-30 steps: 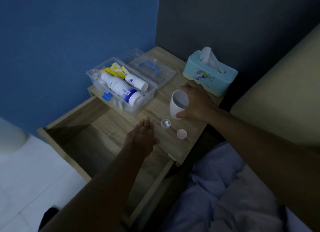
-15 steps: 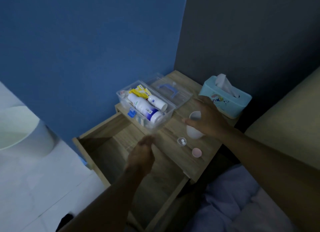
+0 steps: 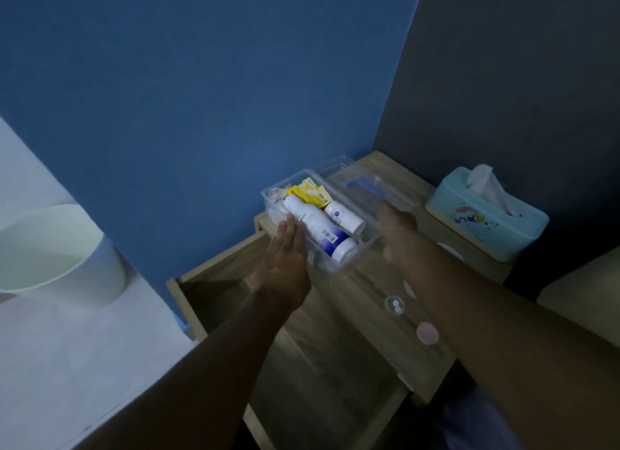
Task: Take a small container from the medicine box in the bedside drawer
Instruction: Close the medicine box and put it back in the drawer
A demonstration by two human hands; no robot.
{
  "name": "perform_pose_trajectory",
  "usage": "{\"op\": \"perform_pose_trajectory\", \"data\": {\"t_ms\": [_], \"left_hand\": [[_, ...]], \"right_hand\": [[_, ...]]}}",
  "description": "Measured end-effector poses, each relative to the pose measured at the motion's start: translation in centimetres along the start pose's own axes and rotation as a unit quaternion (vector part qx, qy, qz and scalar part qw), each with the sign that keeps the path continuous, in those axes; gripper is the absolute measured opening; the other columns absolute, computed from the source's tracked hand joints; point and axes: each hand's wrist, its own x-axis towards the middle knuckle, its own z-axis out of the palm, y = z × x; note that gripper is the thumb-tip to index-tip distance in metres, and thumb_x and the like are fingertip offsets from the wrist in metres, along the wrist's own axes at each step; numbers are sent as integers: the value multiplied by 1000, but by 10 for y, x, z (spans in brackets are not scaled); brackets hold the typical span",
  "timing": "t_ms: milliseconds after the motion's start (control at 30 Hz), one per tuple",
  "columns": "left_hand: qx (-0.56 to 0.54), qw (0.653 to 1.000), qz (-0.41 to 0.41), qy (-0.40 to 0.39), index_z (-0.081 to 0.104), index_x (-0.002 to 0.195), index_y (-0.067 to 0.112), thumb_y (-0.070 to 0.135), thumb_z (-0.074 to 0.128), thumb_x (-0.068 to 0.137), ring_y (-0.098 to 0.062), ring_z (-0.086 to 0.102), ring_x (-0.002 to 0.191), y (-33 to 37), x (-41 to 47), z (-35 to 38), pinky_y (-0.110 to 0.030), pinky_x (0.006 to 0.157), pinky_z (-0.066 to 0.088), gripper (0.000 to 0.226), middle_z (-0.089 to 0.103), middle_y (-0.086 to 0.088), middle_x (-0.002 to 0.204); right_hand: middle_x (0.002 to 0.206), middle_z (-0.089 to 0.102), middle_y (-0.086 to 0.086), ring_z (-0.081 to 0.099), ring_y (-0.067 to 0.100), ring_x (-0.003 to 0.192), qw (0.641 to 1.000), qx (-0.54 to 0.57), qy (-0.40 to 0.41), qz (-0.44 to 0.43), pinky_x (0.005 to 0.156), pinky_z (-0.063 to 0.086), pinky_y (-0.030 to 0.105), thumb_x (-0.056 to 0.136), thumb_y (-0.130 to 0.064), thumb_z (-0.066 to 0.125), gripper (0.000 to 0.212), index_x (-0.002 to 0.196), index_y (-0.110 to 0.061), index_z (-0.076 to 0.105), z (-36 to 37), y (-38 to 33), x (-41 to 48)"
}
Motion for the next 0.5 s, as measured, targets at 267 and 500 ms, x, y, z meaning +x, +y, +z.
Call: {"op": "perform_pose_trajectory", "data": {"t_ms": [267, 500], "left_hand": [[13, 1000, 24, -1, -7, 154, 11, -1, 41, 91, -22, -14, 149, -8, 6, 10, -27, 111, -11, 80, -15, -9, 162], [-2, 999, 27, -19, -6, 154, 10, -4, 42, 88, -23, -12, 149, -9, 8, 9, -29, 113, -7, 82, -16, -10, 162]], "right_hand": [[141, 56, 17, 60, 35, 120, 990, 140, -13, -10, 101, 51, 48, 99, -37, 53, 54, 146, -10, 44, -20, -12, 22], [150, 47, 11, 50, 29, 134, 980, 30, 83, -175, 102, 45, 26, 86, -72, 48, 89, 150, -11, 37, -20, -27, -3]]}}
